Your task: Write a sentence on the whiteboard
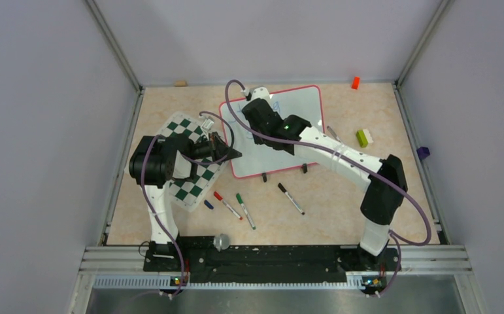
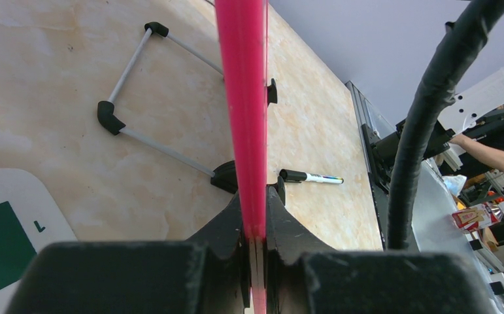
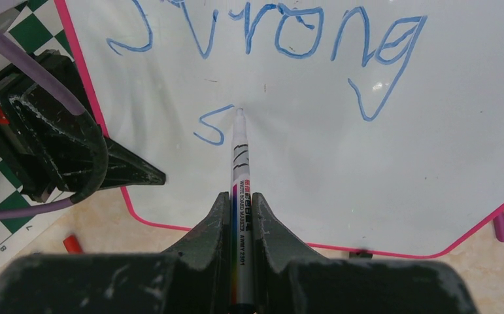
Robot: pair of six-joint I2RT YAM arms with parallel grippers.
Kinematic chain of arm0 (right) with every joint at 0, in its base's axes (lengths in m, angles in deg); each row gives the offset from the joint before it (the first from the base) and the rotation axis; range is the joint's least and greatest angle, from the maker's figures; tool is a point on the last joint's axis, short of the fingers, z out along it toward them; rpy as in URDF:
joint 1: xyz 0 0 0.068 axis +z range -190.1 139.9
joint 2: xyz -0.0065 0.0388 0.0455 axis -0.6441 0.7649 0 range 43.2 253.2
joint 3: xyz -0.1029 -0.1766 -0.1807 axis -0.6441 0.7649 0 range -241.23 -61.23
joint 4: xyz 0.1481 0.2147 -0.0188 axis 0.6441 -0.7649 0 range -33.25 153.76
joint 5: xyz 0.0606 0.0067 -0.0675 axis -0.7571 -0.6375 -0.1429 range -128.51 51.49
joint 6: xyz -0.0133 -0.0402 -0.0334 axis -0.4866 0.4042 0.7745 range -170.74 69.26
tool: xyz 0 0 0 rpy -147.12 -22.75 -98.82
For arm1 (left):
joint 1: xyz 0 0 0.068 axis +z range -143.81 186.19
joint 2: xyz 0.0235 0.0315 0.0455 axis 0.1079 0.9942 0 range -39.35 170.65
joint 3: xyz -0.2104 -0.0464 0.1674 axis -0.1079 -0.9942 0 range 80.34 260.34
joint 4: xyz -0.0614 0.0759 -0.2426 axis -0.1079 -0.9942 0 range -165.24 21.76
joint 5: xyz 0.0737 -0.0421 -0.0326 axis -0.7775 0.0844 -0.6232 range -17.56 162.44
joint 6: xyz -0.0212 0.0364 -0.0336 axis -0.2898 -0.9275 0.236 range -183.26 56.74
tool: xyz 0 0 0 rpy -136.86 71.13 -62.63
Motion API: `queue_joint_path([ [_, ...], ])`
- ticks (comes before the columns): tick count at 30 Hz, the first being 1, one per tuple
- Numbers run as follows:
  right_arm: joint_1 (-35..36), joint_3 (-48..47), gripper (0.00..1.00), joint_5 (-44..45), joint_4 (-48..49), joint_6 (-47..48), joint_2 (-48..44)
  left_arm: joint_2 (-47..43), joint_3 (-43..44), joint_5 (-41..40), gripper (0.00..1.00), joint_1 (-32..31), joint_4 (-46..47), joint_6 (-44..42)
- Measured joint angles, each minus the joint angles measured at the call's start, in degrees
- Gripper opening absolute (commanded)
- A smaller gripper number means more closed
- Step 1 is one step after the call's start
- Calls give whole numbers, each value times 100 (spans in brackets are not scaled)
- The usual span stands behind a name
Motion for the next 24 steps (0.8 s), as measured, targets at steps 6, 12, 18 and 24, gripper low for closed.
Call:
queue_joint_path([
  [6, -42, -70, 0, -2, -4, 4, 133, 0, 0, -7, 0, 0, -4, 7],
  [12, -42, -68, 0, -4, -20, -2, 142, 0, -4, -11, 0, 2, -4, 4],
  [18, -42, 55, 0, -61, -9, -92, 118, 0, -24, -42, 0, 2, -7, 11],
  [24, -42, 361, 0, -184, -33, -197, -13, 0, -24, -48, 0, 0, -4, 24],
])
